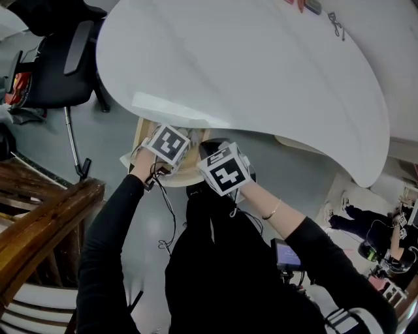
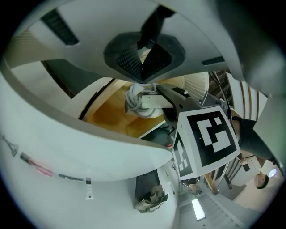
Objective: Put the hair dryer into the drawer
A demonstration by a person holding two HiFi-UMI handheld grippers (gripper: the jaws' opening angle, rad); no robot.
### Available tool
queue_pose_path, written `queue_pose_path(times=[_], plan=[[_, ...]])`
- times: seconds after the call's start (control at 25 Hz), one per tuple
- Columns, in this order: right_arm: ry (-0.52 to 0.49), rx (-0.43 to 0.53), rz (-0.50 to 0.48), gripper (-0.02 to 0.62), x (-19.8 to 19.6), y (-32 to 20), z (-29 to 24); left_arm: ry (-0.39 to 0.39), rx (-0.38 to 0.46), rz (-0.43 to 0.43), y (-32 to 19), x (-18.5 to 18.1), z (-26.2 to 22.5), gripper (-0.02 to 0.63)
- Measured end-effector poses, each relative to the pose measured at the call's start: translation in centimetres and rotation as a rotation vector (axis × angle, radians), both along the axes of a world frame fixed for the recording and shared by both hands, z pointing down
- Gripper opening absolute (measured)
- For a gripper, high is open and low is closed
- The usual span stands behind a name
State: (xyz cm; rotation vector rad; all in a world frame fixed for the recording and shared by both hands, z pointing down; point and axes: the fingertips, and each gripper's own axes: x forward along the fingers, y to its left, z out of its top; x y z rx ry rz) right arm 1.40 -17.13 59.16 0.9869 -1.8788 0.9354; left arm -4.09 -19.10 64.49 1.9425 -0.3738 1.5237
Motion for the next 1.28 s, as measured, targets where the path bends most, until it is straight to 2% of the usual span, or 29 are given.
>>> queue_pose_path(times=[0.2,0.56,0.76,0.92,1.28], plan=[[0.004,-0.007,0.001,0.002,-0.1,-0.2,0.4,0.025,0.07,-0.01,-1.3,0.5,0.7,0.133],[0.016,-0.011,0.005,0.002,-0.1,-0.6,0.9,0.05,0.124,-0.103,-2.7,0.7,2.6,0.133],[0.025,-0.011,0.003,0.002,-0.1,-0.6,1.1,0.045,0.19,-0.121,-3.9,0.5,3.1,0.133],[0.029,-0.013,0.003,0.002,-0.3,-0.6,1.3,0.069,0.185,-0.119,-3.8,0.9,3.2,0.133],[0.04,-0.015,0.002,0.002,-0.5,-0.6,1.9,0.054,0.208,-0.116,-4.2,0.6,3.2,0.133]])
